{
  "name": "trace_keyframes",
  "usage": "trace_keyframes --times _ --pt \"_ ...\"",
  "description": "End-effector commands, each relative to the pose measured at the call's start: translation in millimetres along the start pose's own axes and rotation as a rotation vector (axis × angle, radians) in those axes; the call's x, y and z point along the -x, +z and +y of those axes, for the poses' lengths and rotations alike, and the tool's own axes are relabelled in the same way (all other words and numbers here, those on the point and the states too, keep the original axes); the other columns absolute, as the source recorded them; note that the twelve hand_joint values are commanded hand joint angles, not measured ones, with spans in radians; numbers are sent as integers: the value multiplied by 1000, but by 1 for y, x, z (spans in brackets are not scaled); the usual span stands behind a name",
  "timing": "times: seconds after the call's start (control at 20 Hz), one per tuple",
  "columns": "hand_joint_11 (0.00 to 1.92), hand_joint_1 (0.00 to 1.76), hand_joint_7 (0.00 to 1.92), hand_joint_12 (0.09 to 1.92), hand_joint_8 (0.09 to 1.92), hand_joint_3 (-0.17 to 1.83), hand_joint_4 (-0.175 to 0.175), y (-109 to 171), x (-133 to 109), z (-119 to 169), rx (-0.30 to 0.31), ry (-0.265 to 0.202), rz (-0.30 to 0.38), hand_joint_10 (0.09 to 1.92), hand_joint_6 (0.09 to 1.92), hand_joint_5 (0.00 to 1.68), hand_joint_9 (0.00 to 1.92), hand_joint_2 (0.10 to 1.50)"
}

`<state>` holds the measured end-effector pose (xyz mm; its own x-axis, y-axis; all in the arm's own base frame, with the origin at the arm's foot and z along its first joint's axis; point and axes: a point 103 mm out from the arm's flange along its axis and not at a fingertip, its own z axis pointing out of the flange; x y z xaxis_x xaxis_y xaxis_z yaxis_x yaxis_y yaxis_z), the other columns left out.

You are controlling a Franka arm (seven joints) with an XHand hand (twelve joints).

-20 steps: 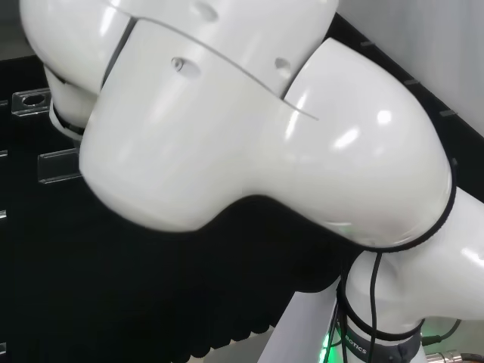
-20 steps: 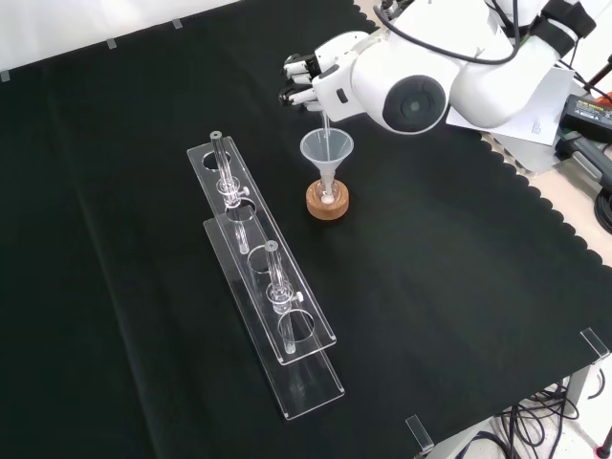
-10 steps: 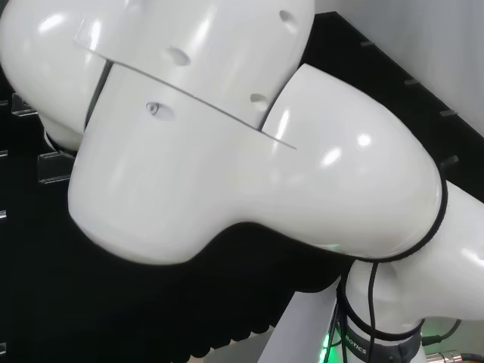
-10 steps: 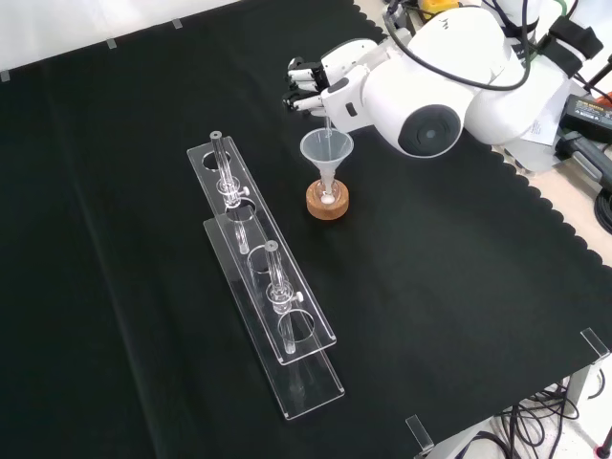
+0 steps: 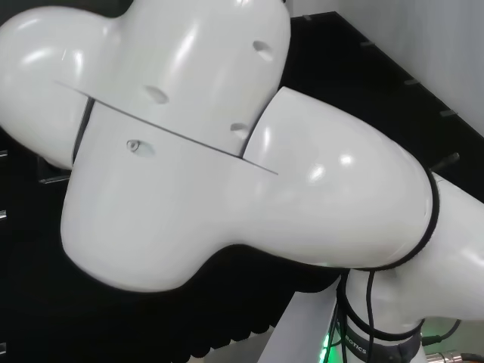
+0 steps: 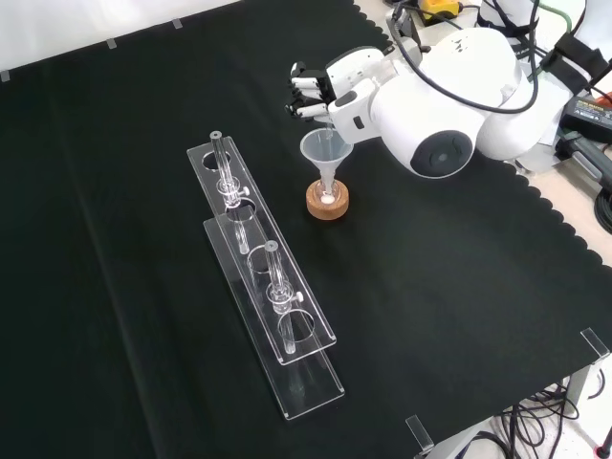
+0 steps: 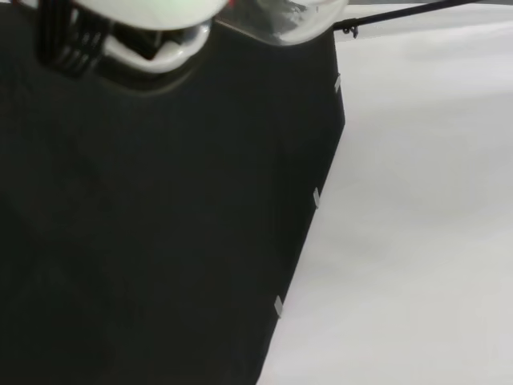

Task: Pour all the NaCl from the weighing funnel into the round-bottom flask.

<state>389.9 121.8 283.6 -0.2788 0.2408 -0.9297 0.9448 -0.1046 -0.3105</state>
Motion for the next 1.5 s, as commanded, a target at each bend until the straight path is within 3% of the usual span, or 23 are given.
trace_keyframes --times 0.05,0.35,0.8,0.95,1.3,1.5 --pt "890 1137 588 962 670 632 175 0 2 0 -4 2 -52 233 512 1356 1038 638" --pt "887 1137 587 963 670 632 175 -1 5 -1 2 8 -51 232 514 1354 1036 639" --pt "885 1136 584 964 669 630 175 7 8 1 15 10 102 231 519 1351 1035 640" --pt "884 1135 581 965 668 630 175 10 10 -1 9 18 203 230 521 1350 1034 641" --pt "828 1132 578 986 668 624 175 26 27 -3 -1 27 576 229 542 1338 1028 648" --pt "821 1131 578 990 668 624 175 40 34 -4 -4 34 749 229 544 1336 1026 648"
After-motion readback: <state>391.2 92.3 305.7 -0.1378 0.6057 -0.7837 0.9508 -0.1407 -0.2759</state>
